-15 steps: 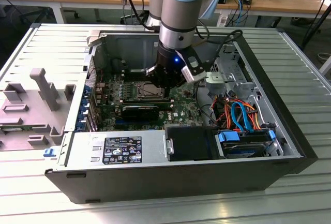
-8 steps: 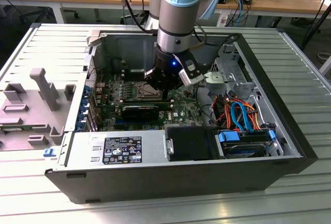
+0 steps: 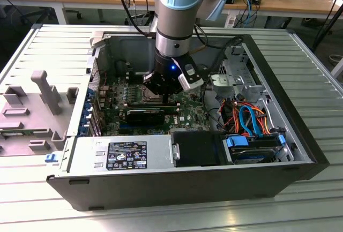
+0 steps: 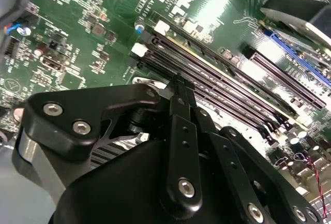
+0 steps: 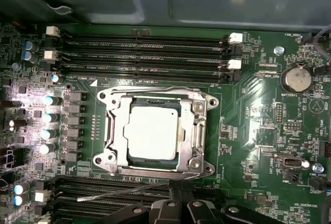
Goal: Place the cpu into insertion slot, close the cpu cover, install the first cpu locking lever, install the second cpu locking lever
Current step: 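Install the second cpu locking lever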
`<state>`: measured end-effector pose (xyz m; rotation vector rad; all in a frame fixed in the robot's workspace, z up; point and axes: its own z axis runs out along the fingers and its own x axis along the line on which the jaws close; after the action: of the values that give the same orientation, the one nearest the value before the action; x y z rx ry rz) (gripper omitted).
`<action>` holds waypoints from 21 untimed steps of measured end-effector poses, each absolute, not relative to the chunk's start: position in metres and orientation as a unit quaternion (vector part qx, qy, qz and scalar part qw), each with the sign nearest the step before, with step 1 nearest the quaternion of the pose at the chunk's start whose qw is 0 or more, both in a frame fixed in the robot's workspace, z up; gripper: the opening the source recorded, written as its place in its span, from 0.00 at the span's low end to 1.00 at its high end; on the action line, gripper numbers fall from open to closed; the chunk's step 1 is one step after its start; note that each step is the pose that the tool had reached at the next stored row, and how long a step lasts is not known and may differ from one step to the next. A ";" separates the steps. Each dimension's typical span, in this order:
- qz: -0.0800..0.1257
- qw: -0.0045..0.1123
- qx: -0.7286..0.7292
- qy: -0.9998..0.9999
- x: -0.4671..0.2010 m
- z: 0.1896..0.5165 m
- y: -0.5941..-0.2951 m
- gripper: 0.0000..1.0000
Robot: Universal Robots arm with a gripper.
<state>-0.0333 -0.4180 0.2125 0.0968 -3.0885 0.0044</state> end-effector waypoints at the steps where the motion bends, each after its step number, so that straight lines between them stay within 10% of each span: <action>1: 0.001 0.026 0.031 -0.999 -0.035 0.212 -0.418 0.11; 21: -0.017 0.023 0.069 -0.997 -0.089 0.212 -0.419 0.11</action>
<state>-0.0887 -0.4190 0.2122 0.2131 -3.0878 -0.0533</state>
